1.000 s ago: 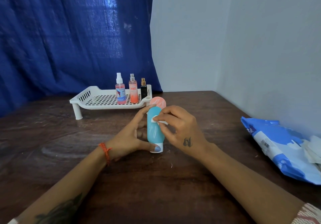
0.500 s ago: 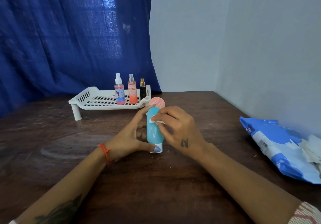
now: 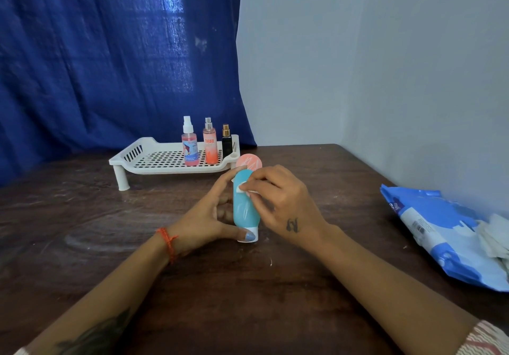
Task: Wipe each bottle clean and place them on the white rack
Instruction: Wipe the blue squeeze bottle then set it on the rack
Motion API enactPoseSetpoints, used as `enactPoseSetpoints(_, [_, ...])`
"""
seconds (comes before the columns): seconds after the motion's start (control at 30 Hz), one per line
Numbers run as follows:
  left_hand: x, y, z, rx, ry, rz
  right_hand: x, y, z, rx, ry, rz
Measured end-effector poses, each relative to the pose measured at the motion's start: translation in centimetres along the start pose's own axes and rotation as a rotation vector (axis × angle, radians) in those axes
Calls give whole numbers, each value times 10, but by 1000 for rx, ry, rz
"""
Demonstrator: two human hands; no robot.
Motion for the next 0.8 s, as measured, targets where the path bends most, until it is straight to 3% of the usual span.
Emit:
enactPoseSetpoints(0.3, [-1,-4,-2,-3,14,-6,2,20,-8,25,106,160])
enactPoseSetpoints(0.47, [-1,-2,-2,-12,6,-17,1,9,-2,118,91,108])
enactPoseSetpoints(0.63, [-1,-1,0,-11,-1,-12,-1,-3,-4,57,45,21])
enactPoseSetpoints(0.8, [-1,-1,0,-16,4,-5,-1,5,-4,113,44,50])
Point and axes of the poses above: each hand's wrist, its own x-axis towards the middle knuckle, its own z-axis out of the back of the hand, y = z × x, the point moved 9 cm from there along x, towards the middle knuckle, and after that the axes turned 14 degrees about -x, right-handed, at the moved point
